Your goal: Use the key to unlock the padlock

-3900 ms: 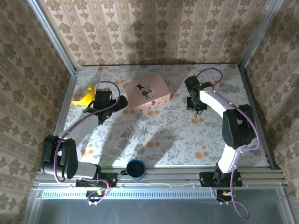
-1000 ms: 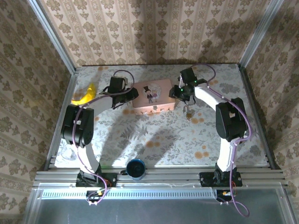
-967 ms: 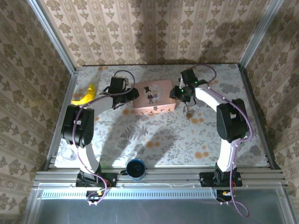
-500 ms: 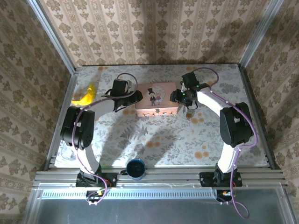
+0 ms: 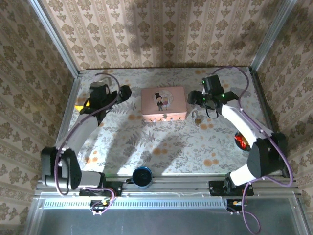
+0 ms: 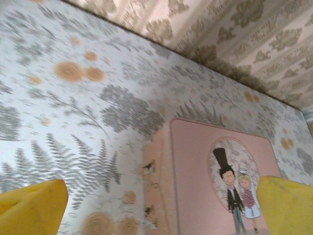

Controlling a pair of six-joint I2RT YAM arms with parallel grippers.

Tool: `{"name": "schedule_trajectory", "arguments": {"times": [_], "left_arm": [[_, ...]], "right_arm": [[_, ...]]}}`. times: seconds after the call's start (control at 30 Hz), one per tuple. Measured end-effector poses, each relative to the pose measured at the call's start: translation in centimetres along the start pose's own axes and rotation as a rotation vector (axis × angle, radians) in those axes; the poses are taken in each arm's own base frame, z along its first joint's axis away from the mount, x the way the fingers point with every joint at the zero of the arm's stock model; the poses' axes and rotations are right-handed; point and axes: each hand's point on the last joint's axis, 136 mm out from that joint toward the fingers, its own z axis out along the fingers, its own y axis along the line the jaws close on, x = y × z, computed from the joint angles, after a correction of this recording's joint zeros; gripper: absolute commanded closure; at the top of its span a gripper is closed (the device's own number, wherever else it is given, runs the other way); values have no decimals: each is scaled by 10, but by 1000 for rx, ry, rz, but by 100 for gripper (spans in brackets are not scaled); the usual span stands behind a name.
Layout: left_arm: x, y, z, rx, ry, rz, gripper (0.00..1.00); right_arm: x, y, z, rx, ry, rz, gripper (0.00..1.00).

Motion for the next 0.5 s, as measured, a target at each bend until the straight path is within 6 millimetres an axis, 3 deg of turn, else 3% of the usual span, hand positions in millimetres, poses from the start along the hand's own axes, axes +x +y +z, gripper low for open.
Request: {"name": "schedule_trajectory", "arguments": {"times": [0.07,0.1,0.33,0.5], "left_arm": [[0,16,-15,-53,-40,18,0],[2,25,-22,-83,-58,29,0],[22,88,-56,-289,-163,120,0],[28,116,-66,-373,-219,179,0]], "right_arm": [[3,-13,-11,30,-28,-2,11],[5,-20,-17,42,-45,-3,1],[12,-57,-64,131,-237,-37,0],[22,-86,-88,202,-400,-68,0]]}}
